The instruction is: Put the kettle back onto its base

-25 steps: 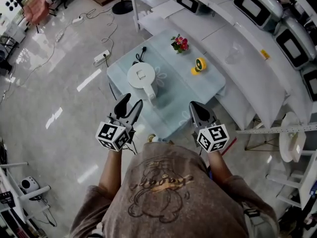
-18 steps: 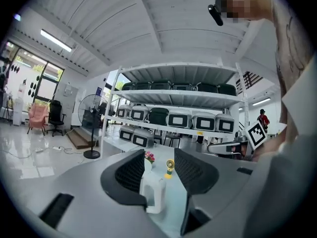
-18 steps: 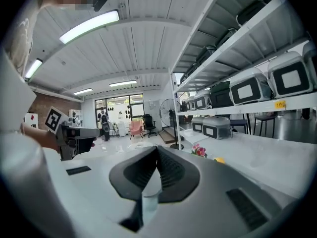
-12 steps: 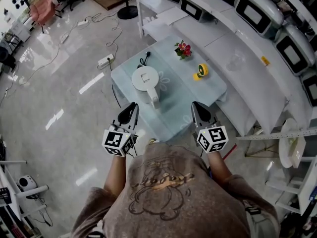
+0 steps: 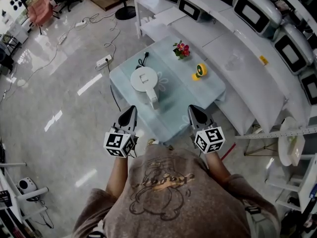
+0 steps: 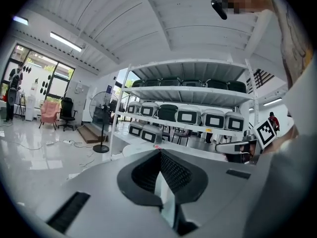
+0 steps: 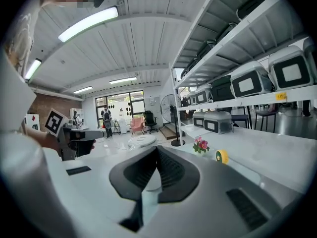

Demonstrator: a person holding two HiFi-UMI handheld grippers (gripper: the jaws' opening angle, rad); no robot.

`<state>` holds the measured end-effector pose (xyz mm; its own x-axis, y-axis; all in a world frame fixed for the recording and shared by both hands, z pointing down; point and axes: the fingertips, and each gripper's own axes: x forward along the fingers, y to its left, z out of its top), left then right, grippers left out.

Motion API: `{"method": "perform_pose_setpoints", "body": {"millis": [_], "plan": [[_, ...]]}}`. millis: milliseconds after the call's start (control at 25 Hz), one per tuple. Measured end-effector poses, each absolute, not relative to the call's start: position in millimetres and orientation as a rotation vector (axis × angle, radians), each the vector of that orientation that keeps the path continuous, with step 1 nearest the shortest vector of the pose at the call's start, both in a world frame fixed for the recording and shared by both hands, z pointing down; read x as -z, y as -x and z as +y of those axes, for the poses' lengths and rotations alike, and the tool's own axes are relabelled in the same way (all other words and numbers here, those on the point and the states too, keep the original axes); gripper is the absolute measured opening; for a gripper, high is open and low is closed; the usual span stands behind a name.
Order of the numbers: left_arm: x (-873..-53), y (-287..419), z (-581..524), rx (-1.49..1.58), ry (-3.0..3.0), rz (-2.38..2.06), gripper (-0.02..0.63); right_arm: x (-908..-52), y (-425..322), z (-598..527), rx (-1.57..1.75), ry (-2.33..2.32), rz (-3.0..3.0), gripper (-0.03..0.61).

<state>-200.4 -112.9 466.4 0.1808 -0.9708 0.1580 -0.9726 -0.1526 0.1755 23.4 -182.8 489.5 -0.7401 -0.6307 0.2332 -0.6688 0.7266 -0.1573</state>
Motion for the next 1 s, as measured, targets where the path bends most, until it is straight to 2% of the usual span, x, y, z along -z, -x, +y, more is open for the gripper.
{"method": "perform_pose_setpoints", "body": {"millis": [1000], "plan": [[-462, 207, -116, 0.03, -2.185, -1.87, 0.02, -490, -21, -185, -0.36, -1.036, -2.761, -0.002]]}}
